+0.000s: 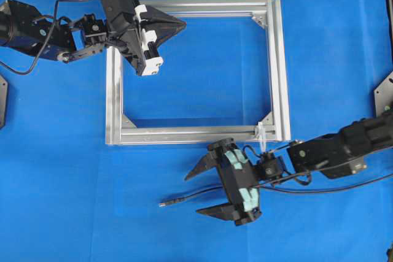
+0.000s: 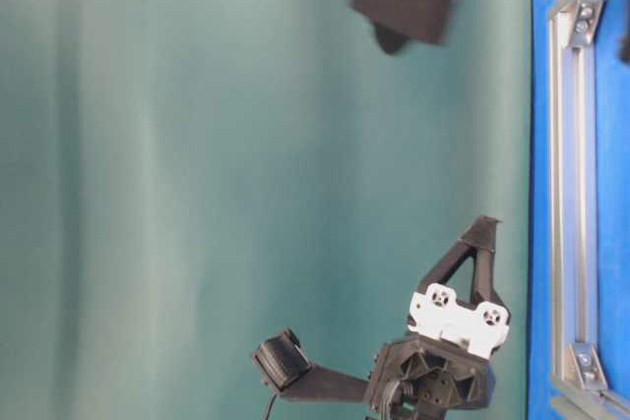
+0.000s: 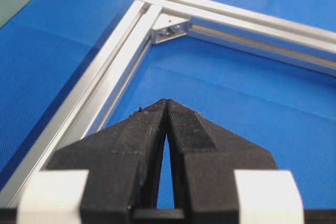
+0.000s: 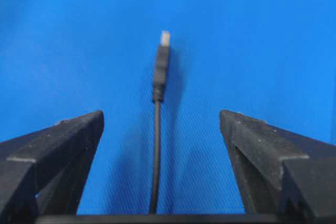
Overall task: Insert the wire through the string loop located on the right side.
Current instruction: 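Close the right gripper on the cable just behind the USB plug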
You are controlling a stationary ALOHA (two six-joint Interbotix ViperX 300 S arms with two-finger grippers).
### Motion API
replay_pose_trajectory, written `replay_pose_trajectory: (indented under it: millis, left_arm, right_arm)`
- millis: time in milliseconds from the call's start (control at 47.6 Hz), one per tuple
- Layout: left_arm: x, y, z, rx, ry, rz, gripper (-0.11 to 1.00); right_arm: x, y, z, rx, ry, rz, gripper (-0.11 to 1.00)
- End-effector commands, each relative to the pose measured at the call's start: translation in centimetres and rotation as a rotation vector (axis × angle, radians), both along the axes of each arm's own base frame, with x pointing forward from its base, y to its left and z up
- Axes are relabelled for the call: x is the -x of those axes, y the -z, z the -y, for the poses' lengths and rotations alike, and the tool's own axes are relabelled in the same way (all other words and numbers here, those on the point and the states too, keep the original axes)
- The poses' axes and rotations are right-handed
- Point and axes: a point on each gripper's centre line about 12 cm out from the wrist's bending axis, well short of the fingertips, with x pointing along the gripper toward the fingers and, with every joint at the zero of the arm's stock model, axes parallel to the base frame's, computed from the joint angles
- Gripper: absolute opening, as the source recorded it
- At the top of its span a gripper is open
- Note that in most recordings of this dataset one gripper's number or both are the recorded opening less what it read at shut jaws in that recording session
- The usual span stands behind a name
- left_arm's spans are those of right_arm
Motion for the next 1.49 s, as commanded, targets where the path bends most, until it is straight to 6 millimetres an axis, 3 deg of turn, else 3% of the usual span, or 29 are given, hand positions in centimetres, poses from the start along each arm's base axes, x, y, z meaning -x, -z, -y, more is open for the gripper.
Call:
replay_pose_trajectory:
  millis: [0,399,462,672,797,1259,1469]
  left_arm:
    - [-0.2,-1.3,0.2,-0.013,0.008,0.038,0.00]
    - [0.1,-1.1,0.3,-0.012,0.010,0.028,0.00]
    - [0.1,-1.0,0.4,-0.010,0.010,0.028,0.00]
    - [0.1,-1.0,0.4,-0.009,0.011,0.026,0.00]
    - [0.2,-1.0,0.4,-0.009,0.010,0.026,0.00]
    - [0.2,-1.0,0.4,-0.007,0.010,0.024,0.00]
    - [0.3,-0.9,0.4,-0.003,0.009,0.022,0.00]
  right_arm:
    - [-0.8,-0.7,-0.2,-0.024,0.020,0.026,0.80]
    - [-0.8,-0.5,-0.2,-0.026,0.026,0.017,0.75]
    - [-0.8,-0.5,-0.2,-0.027,0.026,0.018,0.65]
    - [-0.8,-0.6,-0.2,-0.026,0.025,0.023,0.16]
    - [-0.8,-0.6,-0.2,-0.025,0.023,0.024,-0.01]
    - [-0.9,-0.9,-0.3,-0.029,0.025,0.027,-0.02]
    - [-0.8,-3.4,-0.3,-0.028,0.021,0.029,-0.02]
